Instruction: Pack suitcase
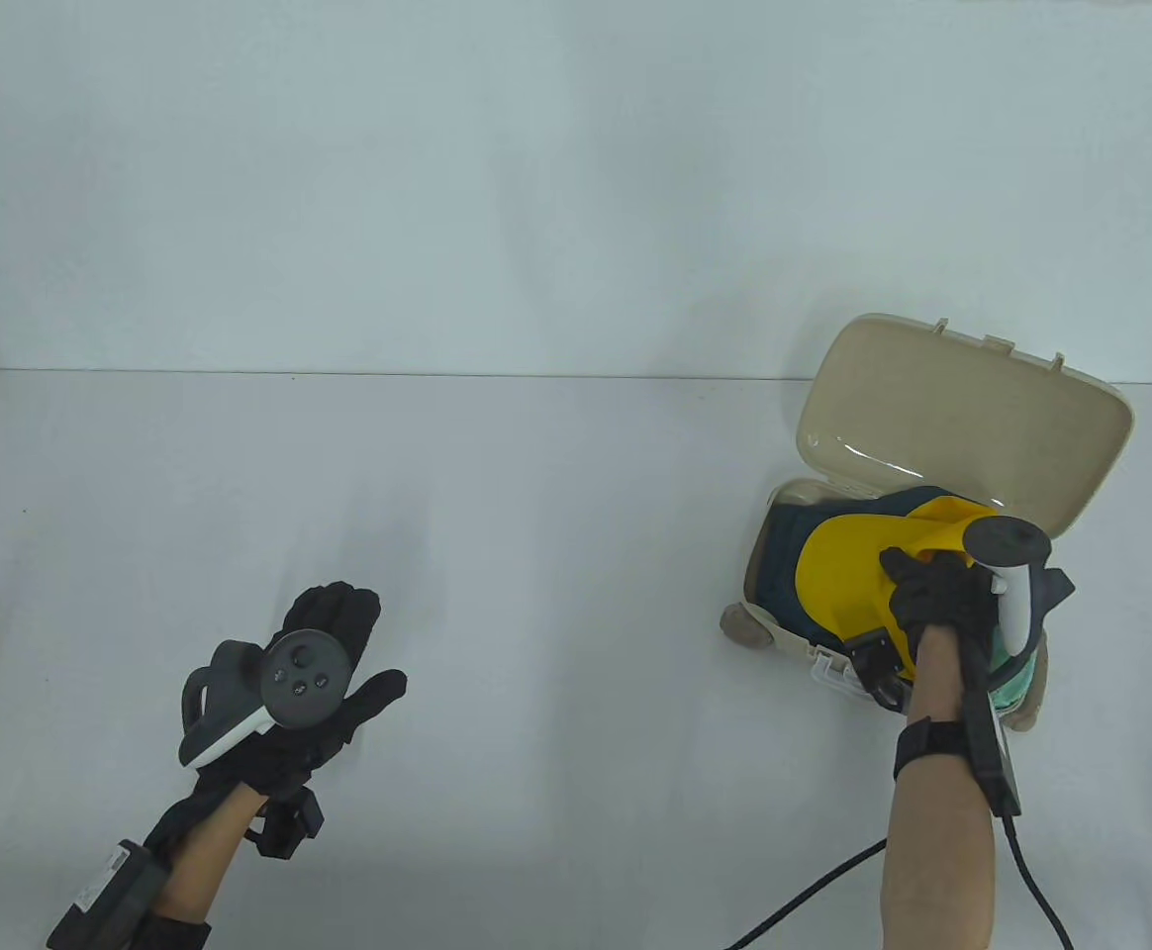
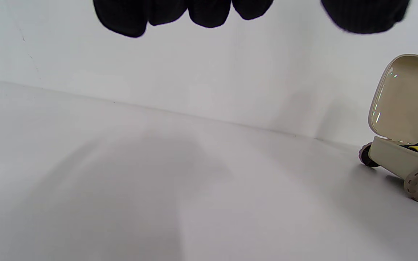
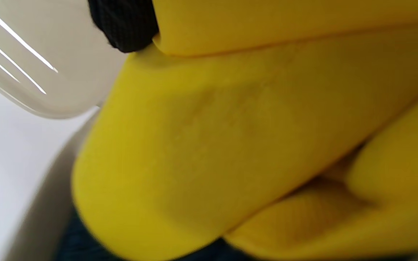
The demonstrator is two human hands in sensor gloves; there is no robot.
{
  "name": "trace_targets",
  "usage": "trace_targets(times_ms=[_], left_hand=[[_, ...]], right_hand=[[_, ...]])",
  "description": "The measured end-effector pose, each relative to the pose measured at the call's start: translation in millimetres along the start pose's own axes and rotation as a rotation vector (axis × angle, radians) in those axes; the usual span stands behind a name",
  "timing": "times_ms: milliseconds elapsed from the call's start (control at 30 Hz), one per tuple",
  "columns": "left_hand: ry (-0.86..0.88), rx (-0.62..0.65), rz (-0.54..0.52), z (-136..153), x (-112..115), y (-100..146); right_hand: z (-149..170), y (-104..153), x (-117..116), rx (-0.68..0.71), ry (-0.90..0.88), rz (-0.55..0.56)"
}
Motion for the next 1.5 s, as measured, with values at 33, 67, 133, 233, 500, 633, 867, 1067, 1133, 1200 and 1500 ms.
trace_targets(times_ms=[33, 67, 133, 233, 500, 633, 867, 1067, 1133, 1200, 1500], left_hand=[[-0.007, 0.003, 0.003, -0.2, 0.2, 0.1], [-0.018, 0.006, 0.003, -0.3, 0.1, 0.4], [-0.027, 0.01, 0.001, -0.2, -0.2, 0.8], [-0.019, 0.011, 0.001, 0.1, -0.4, 1.1], [-0.026, 0.032, -0.018, -4.1, -3.4, 1.8], [-0.014, 0.035, -0.023, -4.3, -5.0, 3.4], [-0.023, 0.044, -0.015, -3.3, -4.0, 5.0], [-0.015, 0.033, -0.019, 0.2, -5.6, 5.6], [-0.018, 0.035, -0.023, -0.1, -6.2, 5.7], [-0.018, 0.037, -0.024, -0.1, -6.0, 5.6], [-0.021, 0.036, -0.012, -0.7, -5.5, 5.4]], right_hand=[[-4.5, 1.0, -2.3, -0.025, 0.06, 0.033], [-9.2, 2.0, -4.5, -0.052, 0.125, 0.07], [-18.4, 3.4, -9.1, -0.105, 0.24, 0.129], [-30.0, 4.2, -14.8, -0.17, 0.415, 0.185], [-46.6, 4.8, -26.1, -0.276, 0.694, 0.252], [-49.6, 19.1, -16.5, -0.258, 0.67, 0.222], [-62.6, 65.5, 28.2, -0.081, 0.474, 0.178], [-46.8, 90.8, 82.7, -0.077, 0.428, 0.286], [-30.5, 89.7, 95.6, -0.13, 0.444, 0.317], [-12.7, 84.9, 102.1, -0.175, 0.436, 0.326], [67.6, 48.1, 88.4, -0.338, 0.373, 0.202]])
Point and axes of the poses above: the tracker on the back of each hand, its own z axis roughly to the little-finger side, its own y axis roughly from the fingertips to the wrist, x = y × z, the point moved 1 cm from there along -y, roughly from the wrist to the fingertips, and after that the axes turned 14 degrees about -z, right-handed, at the moved point
